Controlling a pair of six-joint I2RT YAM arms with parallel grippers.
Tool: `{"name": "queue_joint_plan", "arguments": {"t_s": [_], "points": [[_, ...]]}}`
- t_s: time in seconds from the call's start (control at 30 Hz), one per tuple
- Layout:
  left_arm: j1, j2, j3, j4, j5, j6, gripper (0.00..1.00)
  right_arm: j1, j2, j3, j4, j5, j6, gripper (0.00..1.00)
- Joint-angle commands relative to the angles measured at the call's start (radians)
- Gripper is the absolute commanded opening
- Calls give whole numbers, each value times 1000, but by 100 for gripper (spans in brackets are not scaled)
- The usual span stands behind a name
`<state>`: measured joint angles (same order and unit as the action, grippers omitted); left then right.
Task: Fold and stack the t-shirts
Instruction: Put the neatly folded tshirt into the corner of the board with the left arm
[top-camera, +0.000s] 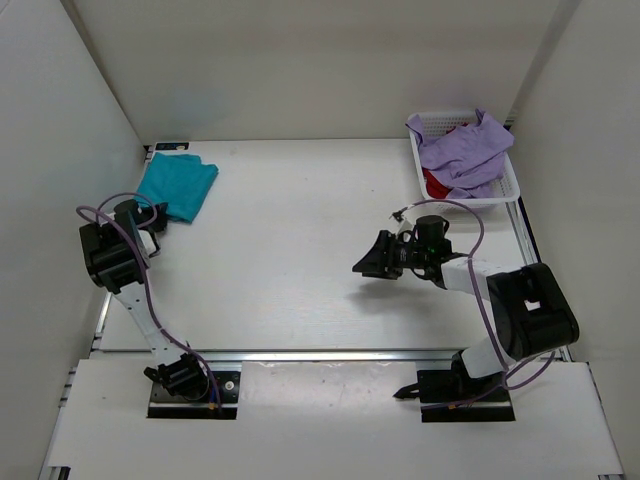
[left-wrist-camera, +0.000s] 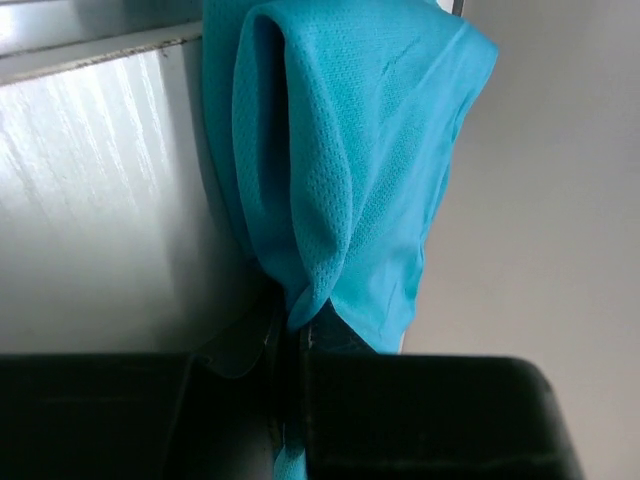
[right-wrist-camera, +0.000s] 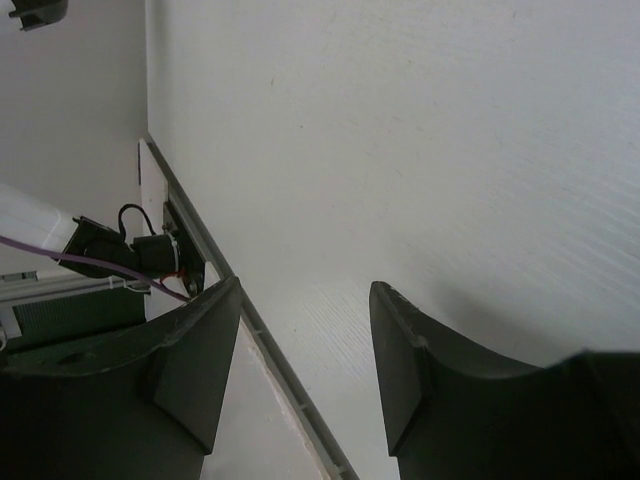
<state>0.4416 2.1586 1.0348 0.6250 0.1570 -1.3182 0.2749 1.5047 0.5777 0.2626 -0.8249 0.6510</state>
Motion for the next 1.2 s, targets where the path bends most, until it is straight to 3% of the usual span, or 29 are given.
{"name": "queue_joint_plan", "arguments": {"t_s": [0.0,0.17,0.33,0.63,0.83,0.9,0.97,1.0,1.03,1.1,1.17], "points": [[-38,-26,49,15,-140,-64,2,15,-12,31,24,-13,-22,53],[-38,44,195,-15,-155,-105,4,12,26,30,40,-34,-25,52],[-27,90,265,-5,-149,-108,14,4,66,36,53,-60,-10,52],[-34,20,107,39,-88,-108,74,30,0,53,-17,-8,-37,59],[-29,-120,-34,-8,-65,-61,98,38,-102,47,-75,61,-31,62],[-35,-163,-67,-31,-50,-26,99,49,-133,54,-101,95,-30,61],[-41,-216,-114,-60,-44,5,99,41,-172,66,-123,118,-34,56],[-50,-233,-125,-64,-36,31,99,41,-181,76,-129,122,-22,47],[-63,-264,-149,-79,-34,63,99,40,-196,92,-160,141,-39,26],[-90,-360,-197,-119,-57,108,98,18,-225,149,-204,193,-62,2],[-135,-454,-278,-128,-80,154,99,-5,-248,213,-258,282,-88,0]]}}
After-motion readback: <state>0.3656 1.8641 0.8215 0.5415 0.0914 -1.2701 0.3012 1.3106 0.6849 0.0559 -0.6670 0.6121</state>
